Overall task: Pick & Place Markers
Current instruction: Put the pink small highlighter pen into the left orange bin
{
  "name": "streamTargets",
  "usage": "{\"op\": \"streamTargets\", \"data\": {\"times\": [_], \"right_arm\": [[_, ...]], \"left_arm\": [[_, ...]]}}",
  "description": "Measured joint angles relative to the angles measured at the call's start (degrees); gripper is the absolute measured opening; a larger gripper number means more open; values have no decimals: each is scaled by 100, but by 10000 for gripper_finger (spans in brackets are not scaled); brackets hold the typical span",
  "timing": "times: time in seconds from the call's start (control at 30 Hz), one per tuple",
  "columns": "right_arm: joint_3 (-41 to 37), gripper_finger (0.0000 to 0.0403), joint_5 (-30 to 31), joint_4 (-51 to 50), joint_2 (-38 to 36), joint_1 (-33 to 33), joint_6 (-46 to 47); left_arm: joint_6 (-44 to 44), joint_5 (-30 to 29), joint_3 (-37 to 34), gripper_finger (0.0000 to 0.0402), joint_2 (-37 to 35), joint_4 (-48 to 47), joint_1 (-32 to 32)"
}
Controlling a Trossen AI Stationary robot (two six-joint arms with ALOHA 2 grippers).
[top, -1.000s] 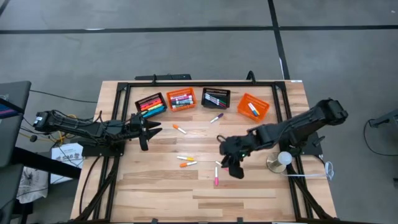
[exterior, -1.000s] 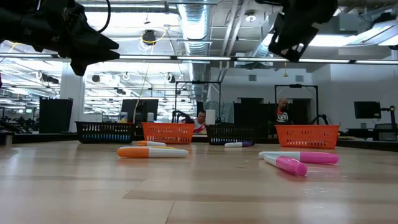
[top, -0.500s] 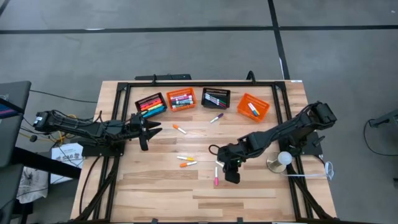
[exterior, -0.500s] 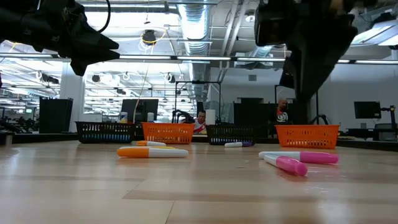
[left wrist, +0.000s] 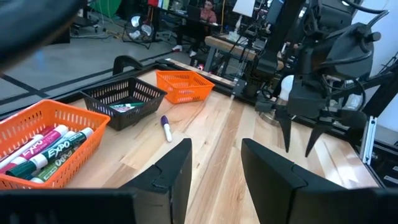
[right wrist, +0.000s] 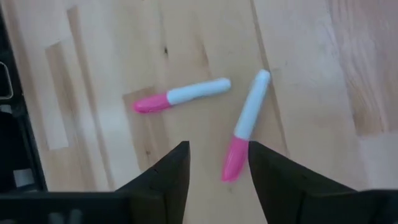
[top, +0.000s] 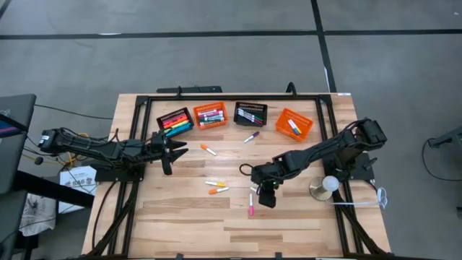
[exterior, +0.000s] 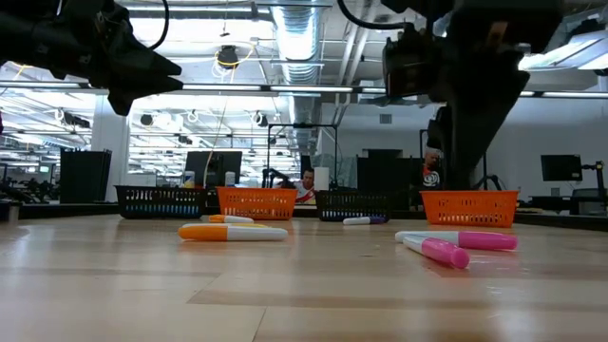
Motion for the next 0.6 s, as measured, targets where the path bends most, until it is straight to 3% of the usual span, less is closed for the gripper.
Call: {"op": "streamTargets", "data": {"times": [0.6], "right_arm": [[109, 135, 442, -28, 396, 181, -308]], "left_arm": [[-28, 4, 0, 138, 345, 57, 0]]}}
